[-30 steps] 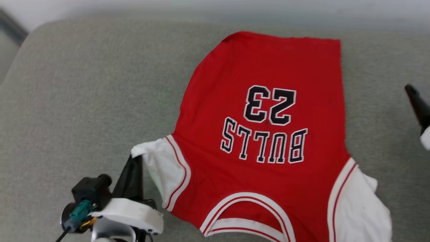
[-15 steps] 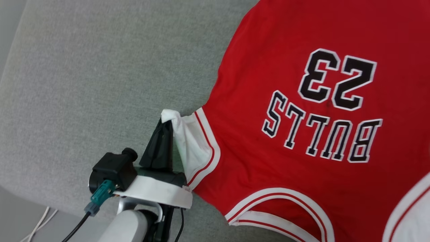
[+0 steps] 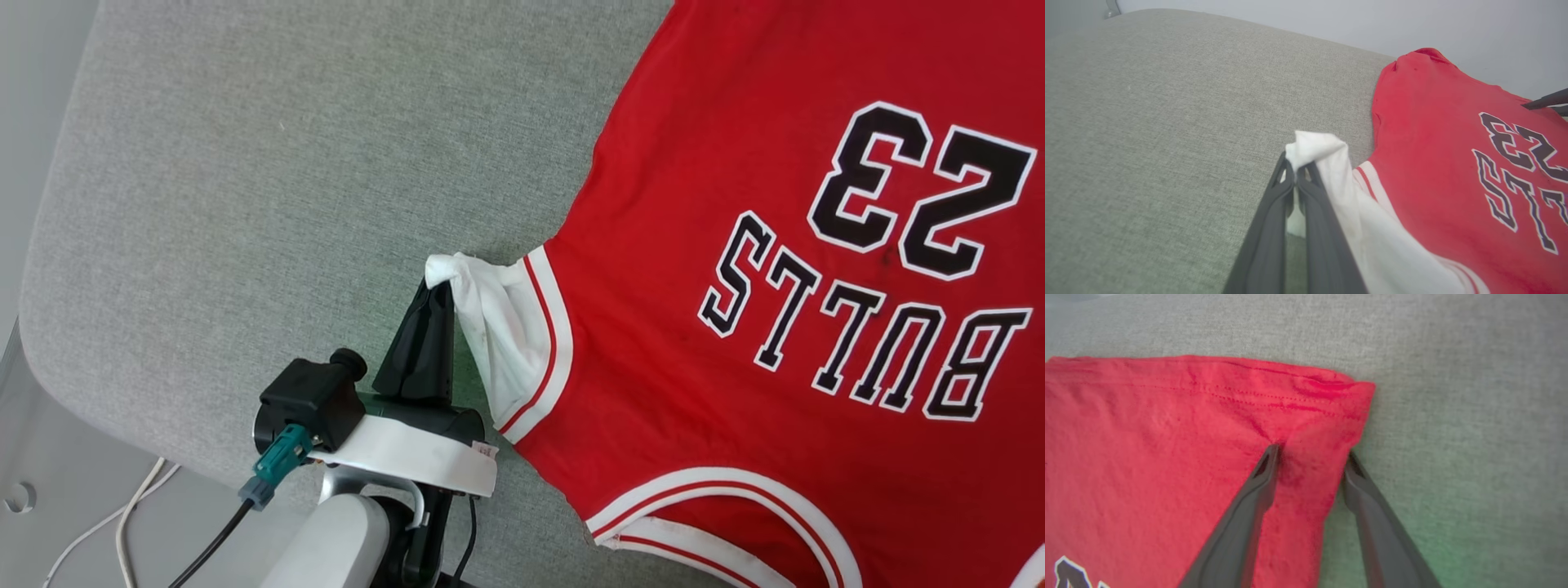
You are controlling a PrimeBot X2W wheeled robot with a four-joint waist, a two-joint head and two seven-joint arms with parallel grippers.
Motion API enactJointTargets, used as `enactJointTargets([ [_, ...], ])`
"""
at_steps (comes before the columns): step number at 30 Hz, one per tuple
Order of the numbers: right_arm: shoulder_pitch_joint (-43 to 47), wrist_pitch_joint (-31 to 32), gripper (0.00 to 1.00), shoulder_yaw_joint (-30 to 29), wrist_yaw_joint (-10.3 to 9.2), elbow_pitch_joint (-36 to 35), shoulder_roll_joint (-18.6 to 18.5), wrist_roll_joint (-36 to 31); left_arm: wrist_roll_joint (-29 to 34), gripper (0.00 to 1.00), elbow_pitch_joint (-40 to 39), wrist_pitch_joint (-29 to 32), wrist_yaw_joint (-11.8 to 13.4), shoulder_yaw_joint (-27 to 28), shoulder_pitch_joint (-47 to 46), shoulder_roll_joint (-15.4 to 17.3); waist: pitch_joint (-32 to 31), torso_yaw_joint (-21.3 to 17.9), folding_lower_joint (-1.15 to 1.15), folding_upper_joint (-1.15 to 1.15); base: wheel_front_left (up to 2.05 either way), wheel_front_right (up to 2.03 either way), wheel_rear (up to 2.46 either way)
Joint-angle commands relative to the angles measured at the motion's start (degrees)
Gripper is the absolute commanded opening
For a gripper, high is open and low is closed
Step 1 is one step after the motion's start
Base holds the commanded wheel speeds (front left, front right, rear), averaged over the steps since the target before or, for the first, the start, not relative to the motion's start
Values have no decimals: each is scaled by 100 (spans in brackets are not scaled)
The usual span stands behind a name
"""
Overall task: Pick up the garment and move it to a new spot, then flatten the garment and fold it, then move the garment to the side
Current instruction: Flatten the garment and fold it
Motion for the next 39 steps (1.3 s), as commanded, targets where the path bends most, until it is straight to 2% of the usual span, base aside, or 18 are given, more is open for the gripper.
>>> enactJointTargets([
  [1, 579, 315, 0, 58, -10, 395, 247, -122, -27, 0, 47, -25, -12, -2, -45, -26, -79, 2, 0, 0, 0, 0, 0],
  [6, 587, 364, 0, -104, -9, 257, 264, -357, -86, 0, 237, -49, -42, 13, 52, -27, -421, -36, 0, 0, 0, 0, 0],
  [9, 580, 246, 0, 27, -9, 12, 185, -440, -137, 0, 365, -59, -36, 69, 164, 34, -764, -139, 0, 0, 0, 0, 0],
  [16, 1110, 247, 0, 1020, -7, -859, -185, -123, -288, 0, 597, 15, 81, 322, 496, 295, -1634, -699, 0, 0, 0, 0, 0],
  [22, 2297, 271, 0, 1722, -8, -1835, -620, 528, -469, 0, 658, 102, 308, 681, 956, 588, -2301, -1406, 0, 0, 0, 0, 0],
  [27, 3752, 369, 0, 1815, -7, -2714, -836, 896, -592, 0, 563, 288, 477, 868, 1410, 824, -2703, -1965, 0, 0, 0, 0, 0],
  [34, 5917, 421, 0, 1555, -7, -3617, -577, 1092, -693, 0, 397, 592, 595, 932, 1866, 1070, -3033, -2595, 0, 0, 0, 0, 0],
  [39, 6949, 293, 2, 1220, -7, -3845, -52, 1158, -631, 0, 175, 813, 660, 884, 1934, 1237, -3029, -2820, 0, 0, 0, 0, 0],
])
